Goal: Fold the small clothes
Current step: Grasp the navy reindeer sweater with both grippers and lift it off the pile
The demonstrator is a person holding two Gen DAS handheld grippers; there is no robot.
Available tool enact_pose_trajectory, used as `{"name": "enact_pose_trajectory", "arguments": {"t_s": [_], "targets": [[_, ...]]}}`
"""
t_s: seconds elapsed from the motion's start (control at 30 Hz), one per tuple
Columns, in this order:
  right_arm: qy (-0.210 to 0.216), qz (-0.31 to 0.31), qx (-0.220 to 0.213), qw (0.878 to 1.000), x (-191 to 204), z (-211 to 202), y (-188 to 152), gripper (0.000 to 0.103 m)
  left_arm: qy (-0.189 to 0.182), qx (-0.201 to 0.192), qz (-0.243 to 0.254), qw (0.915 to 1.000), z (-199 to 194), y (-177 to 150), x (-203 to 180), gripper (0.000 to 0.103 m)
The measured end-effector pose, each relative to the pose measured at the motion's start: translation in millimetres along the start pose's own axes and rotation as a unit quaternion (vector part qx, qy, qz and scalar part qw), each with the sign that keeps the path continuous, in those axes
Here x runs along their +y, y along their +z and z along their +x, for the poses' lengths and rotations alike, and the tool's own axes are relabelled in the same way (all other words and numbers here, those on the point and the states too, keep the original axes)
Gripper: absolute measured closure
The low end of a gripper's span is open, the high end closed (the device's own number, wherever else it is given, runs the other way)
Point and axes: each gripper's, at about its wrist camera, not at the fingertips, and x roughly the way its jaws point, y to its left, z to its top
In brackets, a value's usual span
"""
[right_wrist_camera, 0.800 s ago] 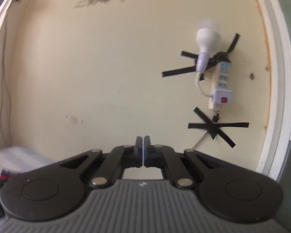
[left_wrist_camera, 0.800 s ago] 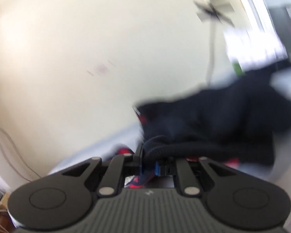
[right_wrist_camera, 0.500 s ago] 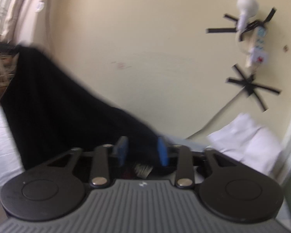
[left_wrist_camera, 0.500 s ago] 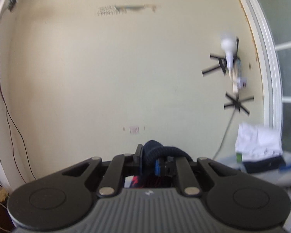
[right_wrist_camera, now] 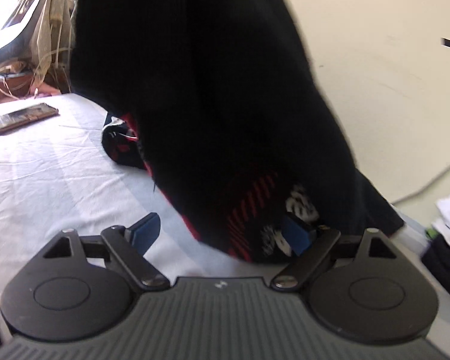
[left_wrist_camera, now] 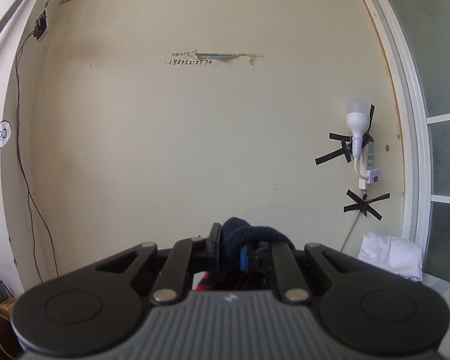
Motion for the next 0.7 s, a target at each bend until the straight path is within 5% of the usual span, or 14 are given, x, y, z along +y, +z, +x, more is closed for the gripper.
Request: {"name": "enact_pose_trajectory", "arguments": {"t_s": [0.03,0.07,0.13,0.27,0.47,0.63,0.7], "targets": [[-0.002,-0.004,0.004,1.0,-3,1,3,0.043,-0.001,-0.002,-0.002,1.0,-3,2,5,0.093],[-0.012,-0.005,0.006,1.0,-6,2,5,0.092,0.002,-0.003,-0.006,1.0,-8,4,8,0.093],[-0.028,0.034,-0.002,0.999,-35,-17,21,0.09,0.015,-0.014,-0.014,0.9997,-21,9,19,0.093],[-0.073,0.086,-0.107,0.988,-95,-116,54,0.09,0.028,-0.06,-0.044,0.9969,-49,32,46,0.093],[-0.16,0.085,-0.267,0.946,-173,-280,151,0.09,0.014,-0.134,-0.049,0.9896,-86,83,58,0.093],[-0.193,0.01,-0.305,0.933,-169,-322,221,0.09,0.019,-0.179,-0.025,0.9833,-100,114,52,0.093],[-0.209,-0.021,-0.316,0.925,-168,-334,222,0.09,0.027,-0.18,-0.019,0.9831,-95,121,49,0.093]]}}
